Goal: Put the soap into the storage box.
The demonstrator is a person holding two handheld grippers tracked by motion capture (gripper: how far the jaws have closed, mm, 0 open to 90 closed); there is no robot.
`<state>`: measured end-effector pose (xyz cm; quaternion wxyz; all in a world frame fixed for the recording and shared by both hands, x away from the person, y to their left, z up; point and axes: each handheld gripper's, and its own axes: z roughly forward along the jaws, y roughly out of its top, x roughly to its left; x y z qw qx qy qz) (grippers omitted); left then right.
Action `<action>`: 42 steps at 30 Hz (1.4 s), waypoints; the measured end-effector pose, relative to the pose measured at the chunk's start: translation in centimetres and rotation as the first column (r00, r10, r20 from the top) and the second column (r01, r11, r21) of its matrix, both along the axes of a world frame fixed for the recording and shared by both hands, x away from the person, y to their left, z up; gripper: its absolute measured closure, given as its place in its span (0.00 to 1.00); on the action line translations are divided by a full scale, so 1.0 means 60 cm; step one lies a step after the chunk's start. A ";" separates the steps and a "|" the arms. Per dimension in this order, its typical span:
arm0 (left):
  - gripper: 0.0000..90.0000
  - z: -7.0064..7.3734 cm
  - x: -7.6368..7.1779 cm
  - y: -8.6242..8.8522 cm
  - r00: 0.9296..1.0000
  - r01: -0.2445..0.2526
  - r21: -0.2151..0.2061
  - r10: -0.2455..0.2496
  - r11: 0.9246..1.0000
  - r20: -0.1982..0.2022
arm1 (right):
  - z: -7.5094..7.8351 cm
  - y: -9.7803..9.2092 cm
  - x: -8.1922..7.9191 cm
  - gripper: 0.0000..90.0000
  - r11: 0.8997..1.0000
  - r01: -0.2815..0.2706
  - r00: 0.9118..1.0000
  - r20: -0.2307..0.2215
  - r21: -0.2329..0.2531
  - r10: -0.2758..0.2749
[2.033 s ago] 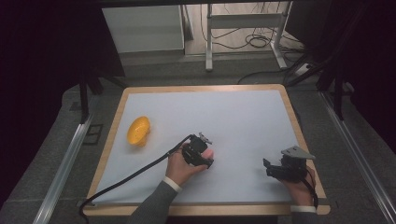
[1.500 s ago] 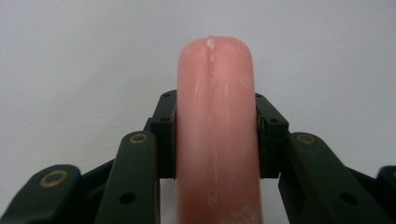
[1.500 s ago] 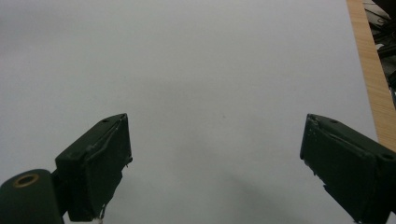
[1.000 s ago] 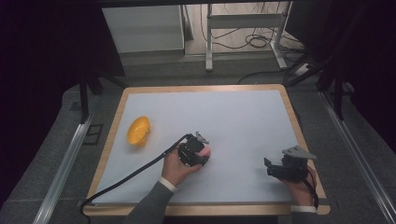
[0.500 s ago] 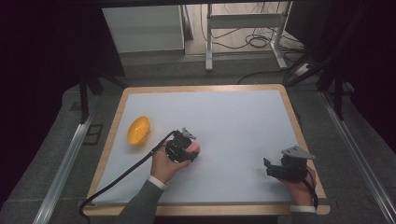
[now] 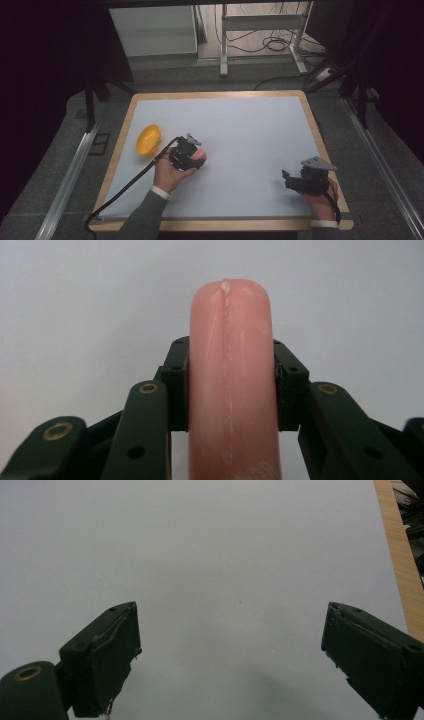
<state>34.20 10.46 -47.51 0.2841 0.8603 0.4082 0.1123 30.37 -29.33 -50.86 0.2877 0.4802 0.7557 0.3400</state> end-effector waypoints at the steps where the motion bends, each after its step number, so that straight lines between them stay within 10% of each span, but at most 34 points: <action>1: 0.67 0.001 0.000 0.002 1.000 0.000 0.000 0.000 1.000 0.000 | 0.000 0.000 0.000 0.09 1.000 0.001 1.000 0.000 0.000 -0.001; 42: 0.67 0.042 0.005 0.098 0.992 -0.112 -0.037 0.114 0.993 0.048 | -0.006 -0.003 0.003 0.09 1.000 0.007 1.000 -0.013 -0.006 -0.007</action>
